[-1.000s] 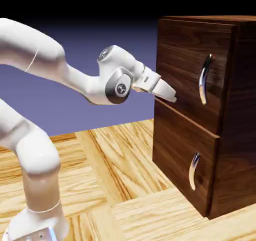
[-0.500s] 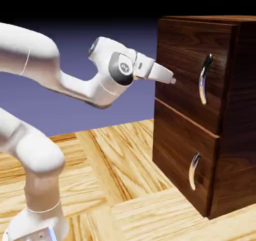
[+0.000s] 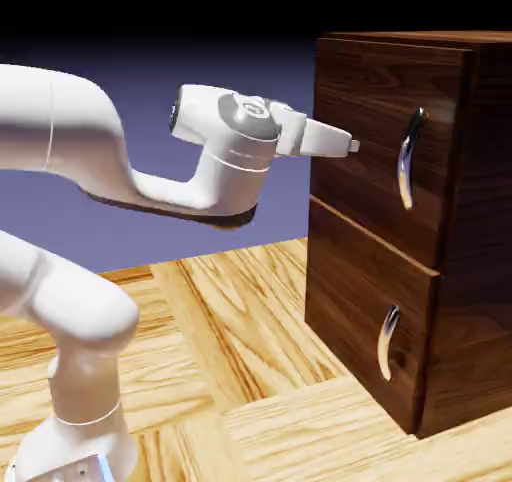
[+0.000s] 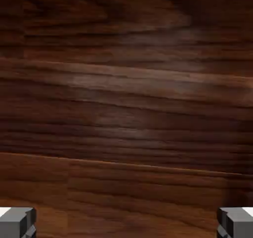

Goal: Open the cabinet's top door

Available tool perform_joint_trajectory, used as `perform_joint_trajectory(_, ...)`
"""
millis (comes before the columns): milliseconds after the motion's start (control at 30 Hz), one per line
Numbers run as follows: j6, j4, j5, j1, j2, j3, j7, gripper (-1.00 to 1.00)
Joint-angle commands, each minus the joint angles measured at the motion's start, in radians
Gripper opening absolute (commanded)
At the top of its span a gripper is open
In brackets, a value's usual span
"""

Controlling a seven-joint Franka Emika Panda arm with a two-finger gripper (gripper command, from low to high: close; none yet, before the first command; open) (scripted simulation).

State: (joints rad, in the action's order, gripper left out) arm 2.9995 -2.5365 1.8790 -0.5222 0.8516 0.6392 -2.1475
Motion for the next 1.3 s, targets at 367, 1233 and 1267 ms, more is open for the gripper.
perform_joint_trajectory(367, -0.01, 0.076, 0.522, -0.142, 0.078, 0.178, -0.391, 0.0)
perform_joint_trajectory(1233, -0.184, 0.045, 0.802, -0.144, 0.082, 0.2, -0.691, -1.0)
perform_joint_trajectory(1267, -0.198, 0.019, 0.774, -0.107, 0.088, 0.169, -0.683, -1.0)
